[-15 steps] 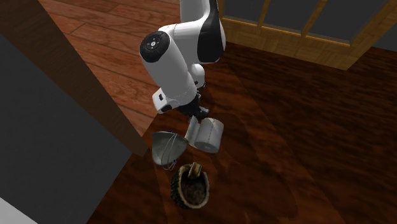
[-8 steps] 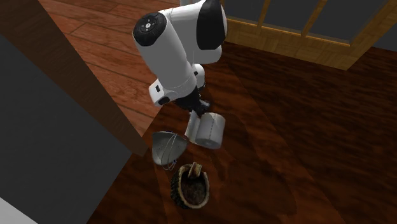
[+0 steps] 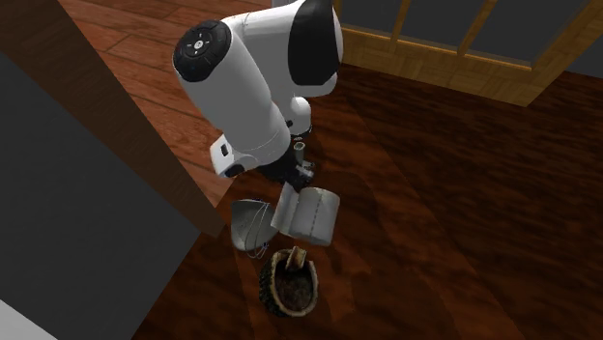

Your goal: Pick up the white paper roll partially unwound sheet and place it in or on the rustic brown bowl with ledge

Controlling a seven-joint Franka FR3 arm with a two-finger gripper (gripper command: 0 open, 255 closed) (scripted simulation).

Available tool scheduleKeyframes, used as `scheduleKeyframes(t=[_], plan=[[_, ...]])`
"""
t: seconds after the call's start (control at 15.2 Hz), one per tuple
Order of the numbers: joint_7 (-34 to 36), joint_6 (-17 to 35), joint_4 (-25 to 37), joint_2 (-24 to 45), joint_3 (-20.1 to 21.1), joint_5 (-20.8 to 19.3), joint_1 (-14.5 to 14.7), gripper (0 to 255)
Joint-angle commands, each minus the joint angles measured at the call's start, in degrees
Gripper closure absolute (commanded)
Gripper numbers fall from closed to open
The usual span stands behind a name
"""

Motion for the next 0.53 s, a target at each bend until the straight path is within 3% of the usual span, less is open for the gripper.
scheduleKeyframes(t=[0.0,0.33,0.46], plan=[[-0.71,1.03,4.22,5.33,-0.50,0.47,0.45,255],[-2.83,0.60,17.69,18.94,-2.11,1.98,1.05,255],[-3.20,2.08,16.47,19.25,-2.07,2.13,1.01,255]])
